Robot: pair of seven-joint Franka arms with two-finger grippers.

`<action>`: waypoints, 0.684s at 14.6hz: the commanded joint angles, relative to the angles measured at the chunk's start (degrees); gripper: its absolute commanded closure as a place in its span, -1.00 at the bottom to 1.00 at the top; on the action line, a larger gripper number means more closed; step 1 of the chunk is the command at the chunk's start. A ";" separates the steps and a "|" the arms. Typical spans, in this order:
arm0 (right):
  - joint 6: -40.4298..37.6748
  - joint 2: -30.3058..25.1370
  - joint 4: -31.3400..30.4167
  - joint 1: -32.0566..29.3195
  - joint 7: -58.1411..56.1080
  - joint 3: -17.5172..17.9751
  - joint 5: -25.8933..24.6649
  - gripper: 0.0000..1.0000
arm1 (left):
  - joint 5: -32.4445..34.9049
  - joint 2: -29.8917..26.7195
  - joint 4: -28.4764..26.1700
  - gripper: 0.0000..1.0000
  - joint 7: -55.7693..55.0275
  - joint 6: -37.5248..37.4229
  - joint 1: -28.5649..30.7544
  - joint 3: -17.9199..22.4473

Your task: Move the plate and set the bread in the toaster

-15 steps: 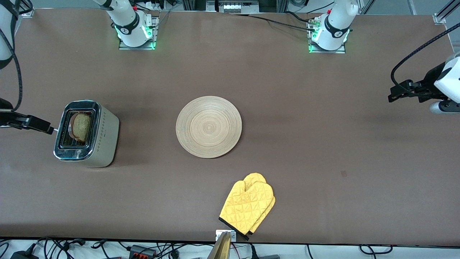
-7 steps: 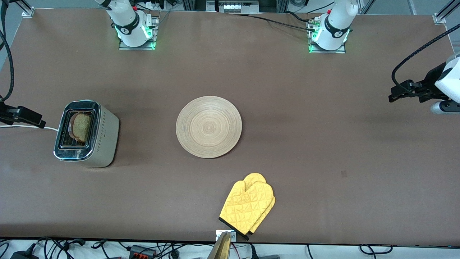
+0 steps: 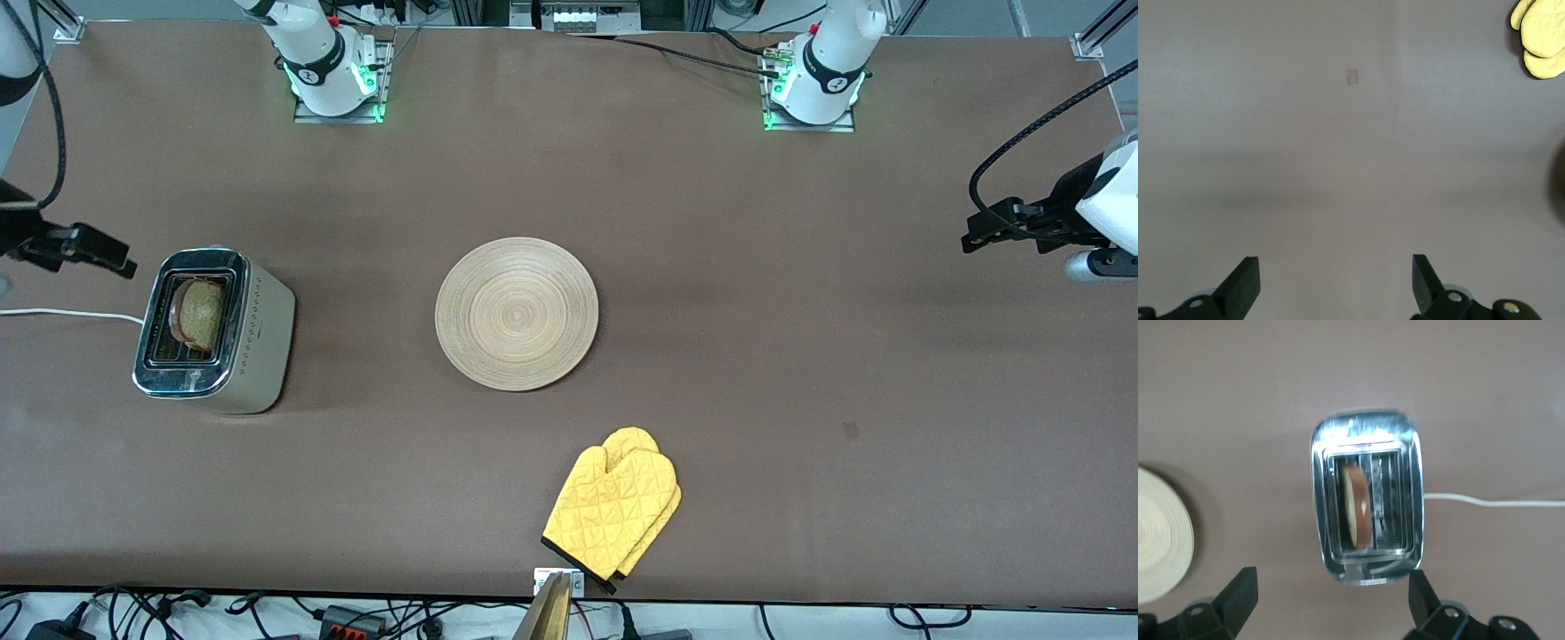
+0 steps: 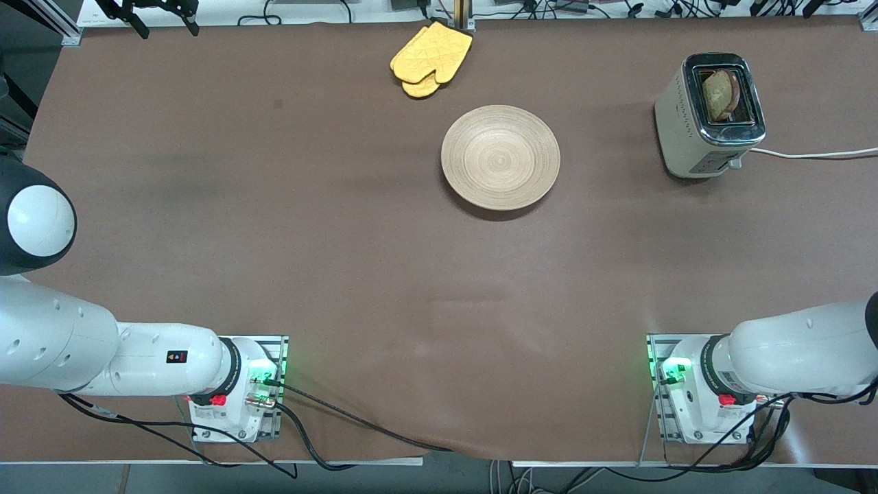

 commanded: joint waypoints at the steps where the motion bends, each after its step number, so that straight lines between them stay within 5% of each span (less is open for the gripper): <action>1: -2.95 -4.95 -5.61 -1.04 -0.52 1.11 -0.10 -1.00 | -0.91 0.56 1.37 -1.00 -0.13 -0.67 0.39 0.05; 10: 0.20 -4.69 -4.91 -1.13 -1.31 0.93 0.17 -1.00 | -1.00 0.56 1.37 -1.00 -0.13 -0.67 0.40 0.05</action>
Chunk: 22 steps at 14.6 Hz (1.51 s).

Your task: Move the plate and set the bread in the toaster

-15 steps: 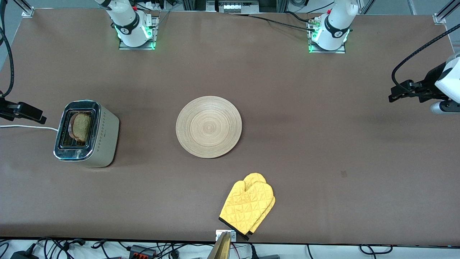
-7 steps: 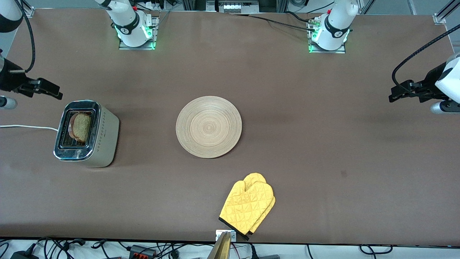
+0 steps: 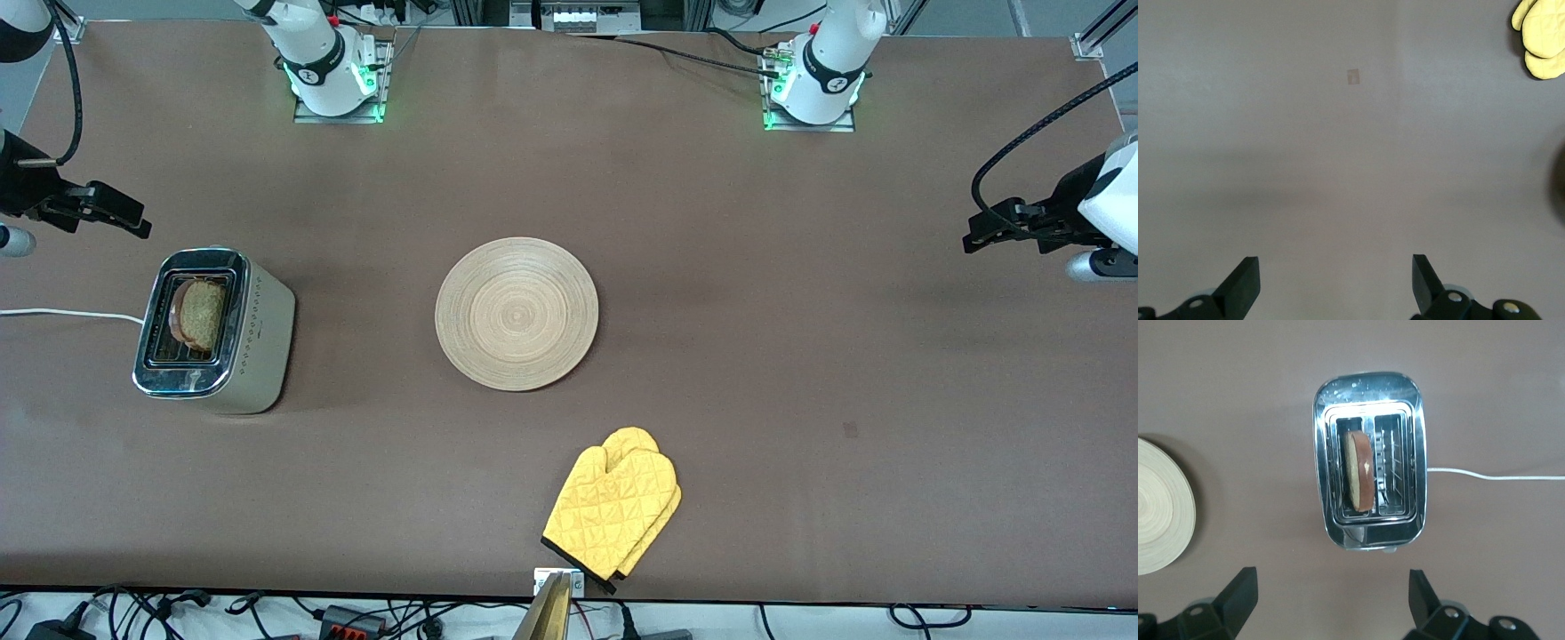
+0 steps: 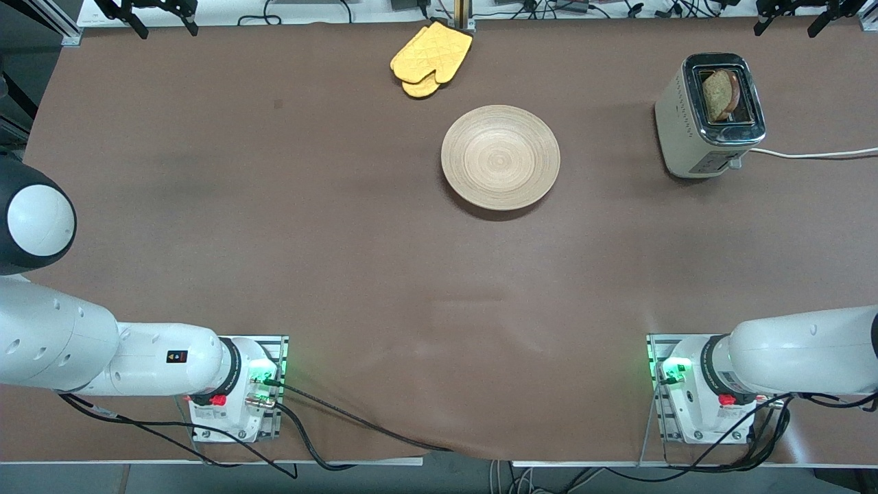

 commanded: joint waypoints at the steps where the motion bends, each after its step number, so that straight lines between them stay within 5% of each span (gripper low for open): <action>1: 0.83 -0.10 -0.55 -1.11 -1.41 0.85 -0.02 -1.00 | -1.09 0.55 1.37 -1.00 -0.13 -0.76 0.22 0.05; 22: 1.53 -0.10 -0.28 -2.52 -4.22 1.20 -0.11 -1.00 | -1.26 0.55 1.28 -1.00 -0.04 -0.94 0.48 0.05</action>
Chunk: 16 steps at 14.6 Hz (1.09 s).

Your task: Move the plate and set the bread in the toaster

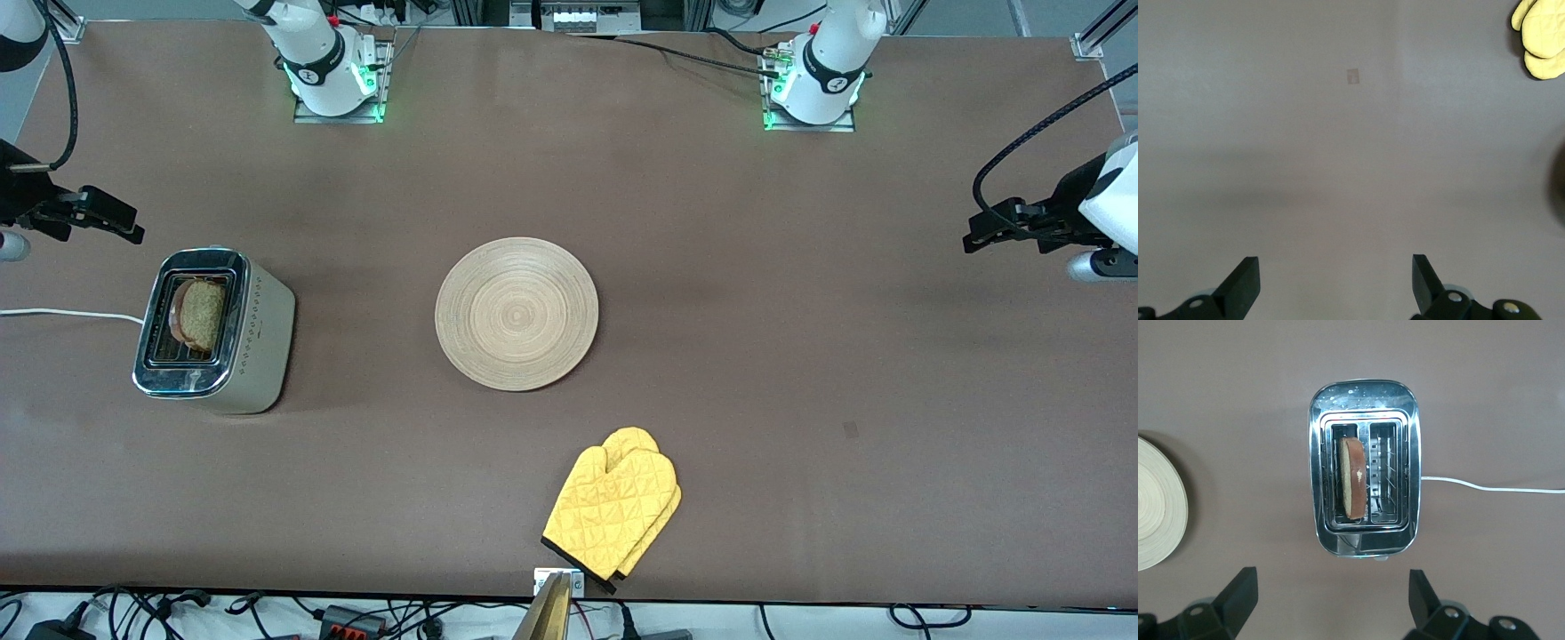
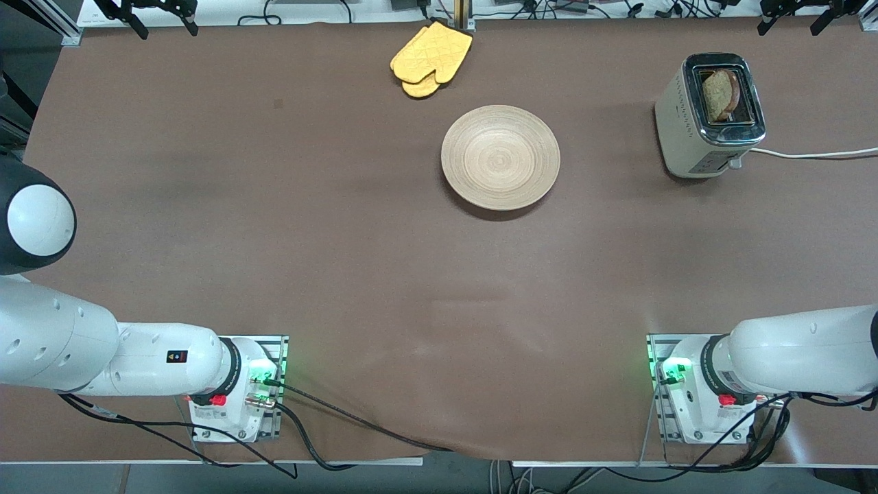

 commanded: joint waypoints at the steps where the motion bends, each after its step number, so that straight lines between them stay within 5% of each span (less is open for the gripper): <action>1: 0.52 -0.68 -0.28 -1.40 -0.69 1.19 -0.11 -1.00 | -1.12 0.55 1.28 -1.00 -0.04 -0.98 0.36 0.05; 16: -0.45 -0.86 -0.11 -3.16 0.71 2.42 0.60 -1.00 | -1.21 0.63 1.19 -1.00 0.13 -0.98 0.88 0.05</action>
